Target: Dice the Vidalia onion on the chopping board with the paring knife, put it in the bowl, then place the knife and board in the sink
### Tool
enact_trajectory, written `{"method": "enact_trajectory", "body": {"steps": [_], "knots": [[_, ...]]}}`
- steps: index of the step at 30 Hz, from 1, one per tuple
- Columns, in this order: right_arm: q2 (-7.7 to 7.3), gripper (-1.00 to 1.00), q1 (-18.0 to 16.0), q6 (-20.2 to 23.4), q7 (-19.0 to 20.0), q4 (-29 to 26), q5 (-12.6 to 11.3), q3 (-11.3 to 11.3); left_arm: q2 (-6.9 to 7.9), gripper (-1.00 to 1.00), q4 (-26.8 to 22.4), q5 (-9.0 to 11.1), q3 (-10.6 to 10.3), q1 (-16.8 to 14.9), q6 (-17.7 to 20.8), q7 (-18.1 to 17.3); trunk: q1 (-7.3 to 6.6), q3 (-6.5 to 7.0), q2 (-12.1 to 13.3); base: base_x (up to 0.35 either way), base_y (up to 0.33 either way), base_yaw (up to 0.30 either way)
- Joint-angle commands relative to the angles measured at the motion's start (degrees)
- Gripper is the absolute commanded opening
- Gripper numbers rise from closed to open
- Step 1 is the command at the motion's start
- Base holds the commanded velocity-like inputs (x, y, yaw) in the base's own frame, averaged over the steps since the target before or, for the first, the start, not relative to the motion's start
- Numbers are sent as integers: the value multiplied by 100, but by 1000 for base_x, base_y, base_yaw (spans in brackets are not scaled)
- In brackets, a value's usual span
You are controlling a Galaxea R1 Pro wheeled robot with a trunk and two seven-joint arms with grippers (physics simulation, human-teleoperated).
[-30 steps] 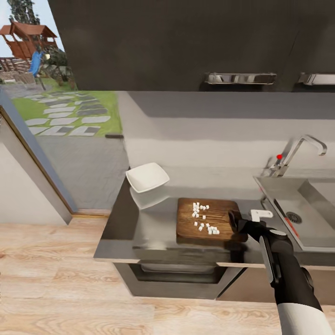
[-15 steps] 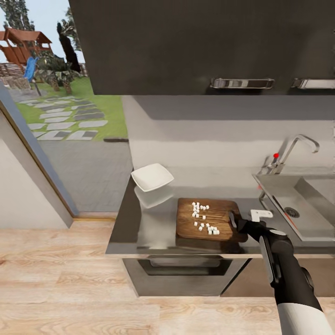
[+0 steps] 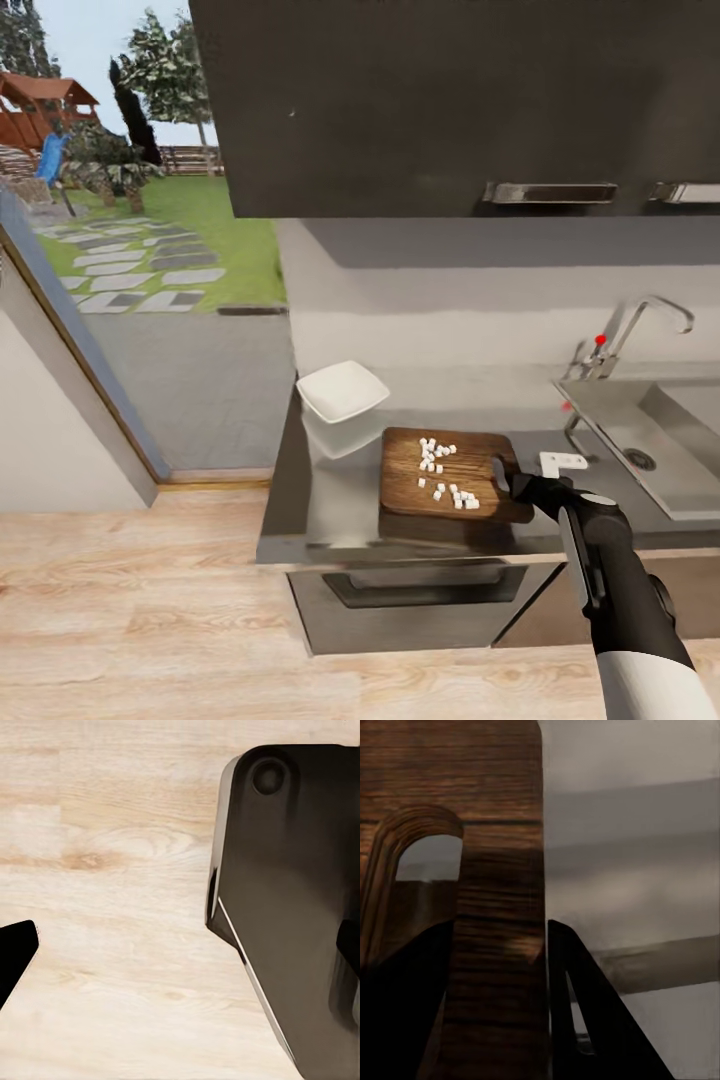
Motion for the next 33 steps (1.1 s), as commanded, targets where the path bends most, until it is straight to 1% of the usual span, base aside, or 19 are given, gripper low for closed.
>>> {"method": "enact_trajectory", "body": {"steps": [1,4,12,18,23,33], "knots": [[2,-100,-6,28,50,-9,48,-6,3,100,-7,58,-21,2,-9,3,4,-4,-11,4,295,-47],[-8,-100,-6,29,50,-9,50,-10,3,100,-7,58,-21,0,-6,5,4,2,-11,1,295,-47],[-15,-100,-6,29,47,-9,51,-14,3,100,-7,58,-21,1,-8,5,4,24,-11,0,295,-218],[-39,-100,-6,29,42,-9,62,-15,3,100,-7,58,-21,3,-8,5,4,26,-11,0,290,-18],[-22,-100,-6,29,33,-9,64,-15,3,100,-7,58,-21,1,-4,5,4,28,-11,0,257,-19],[-34,-100,-6,23,-9,-22,64,-22,3,100,-7,58,-21,-3,-1,5,4,66,-11,0,265,-212]]}}
